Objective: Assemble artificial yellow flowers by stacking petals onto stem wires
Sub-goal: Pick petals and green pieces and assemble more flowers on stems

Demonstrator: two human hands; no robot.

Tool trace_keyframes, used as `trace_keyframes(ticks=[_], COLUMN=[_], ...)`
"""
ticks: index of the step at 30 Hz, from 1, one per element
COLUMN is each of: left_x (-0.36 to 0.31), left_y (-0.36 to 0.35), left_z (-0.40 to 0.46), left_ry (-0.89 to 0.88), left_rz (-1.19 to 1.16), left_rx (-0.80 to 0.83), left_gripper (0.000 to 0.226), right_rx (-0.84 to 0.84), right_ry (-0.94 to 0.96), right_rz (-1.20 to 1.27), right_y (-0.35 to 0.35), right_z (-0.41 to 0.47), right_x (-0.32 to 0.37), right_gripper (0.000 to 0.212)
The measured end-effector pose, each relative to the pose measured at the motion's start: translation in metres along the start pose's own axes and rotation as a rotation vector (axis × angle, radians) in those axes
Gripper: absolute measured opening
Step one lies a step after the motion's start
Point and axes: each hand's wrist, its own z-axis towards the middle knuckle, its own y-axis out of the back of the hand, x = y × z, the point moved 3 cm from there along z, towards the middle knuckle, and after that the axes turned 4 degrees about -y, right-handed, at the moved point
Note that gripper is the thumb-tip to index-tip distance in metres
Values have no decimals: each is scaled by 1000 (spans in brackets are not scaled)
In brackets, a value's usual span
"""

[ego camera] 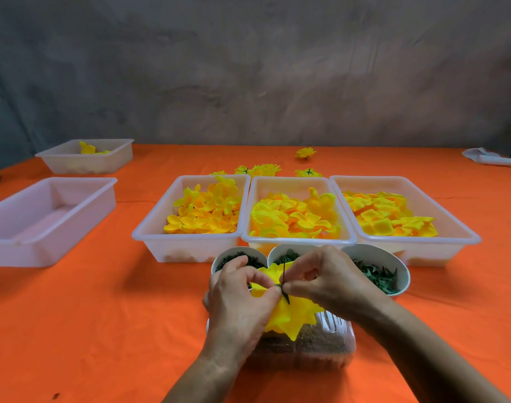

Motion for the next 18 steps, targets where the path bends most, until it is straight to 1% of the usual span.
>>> trace_keyframes(ticks=[3, 8, 12, 18], left_x=[-1, 0, 2, 8], left_y=[0, 3, 2, -1], left_z=[-2, 0, 1, -3], left_ry=[-56, -105, -113, -91], left_rz=[-75, -34, -31, -74], left_rx=[-15, 13, 37, -8], left_gripper=[26, 18, 14, 19], right_rx=[-55, -108, -106, -115], right_ry=[91, 223, 267, 261], right_rz=[-38, -76, -32, 63], right_y=[0, -2, -3, -7], right_z=[-1, -2, -1, -1], right_x=[-1, -7, -12, -20], right_gripper=[3, 6, 5, 6])
